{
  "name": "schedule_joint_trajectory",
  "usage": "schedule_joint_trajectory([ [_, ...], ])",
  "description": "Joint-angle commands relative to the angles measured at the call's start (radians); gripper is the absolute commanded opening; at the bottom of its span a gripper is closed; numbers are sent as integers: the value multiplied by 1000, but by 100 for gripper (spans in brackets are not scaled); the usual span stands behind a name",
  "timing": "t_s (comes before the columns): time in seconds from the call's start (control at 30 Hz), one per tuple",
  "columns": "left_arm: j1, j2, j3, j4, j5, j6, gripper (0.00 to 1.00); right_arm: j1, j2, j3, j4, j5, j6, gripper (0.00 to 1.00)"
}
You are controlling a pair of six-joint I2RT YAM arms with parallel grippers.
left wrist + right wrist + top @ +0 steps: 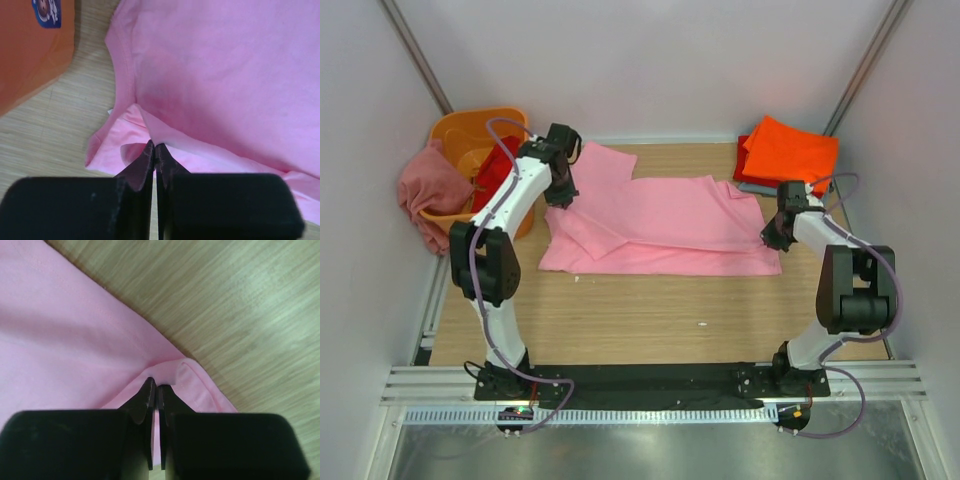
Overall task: Fold and stack the t-shirts
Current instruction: Fold the tshirt
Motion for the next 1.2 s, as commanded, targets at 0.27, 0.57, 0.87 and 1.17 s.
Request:
schedule_joint_trajectory([
  [0.27,28,-8,169,-52,-43,17,100,-60,77,243,-10,-100,-98,99],
  [0.57,0,-381,-317,75,58,-64,97,-62,-281,-7,-73,-103,-98,100],
  [0.87,0,-580,-753,332,81,-193,96,-77,-410,-256,16,-326,-80,100],
  [1.17,0,-563,-883,477,-46,-252,94,-120,-309,-288,90,-372,-89,100],
])
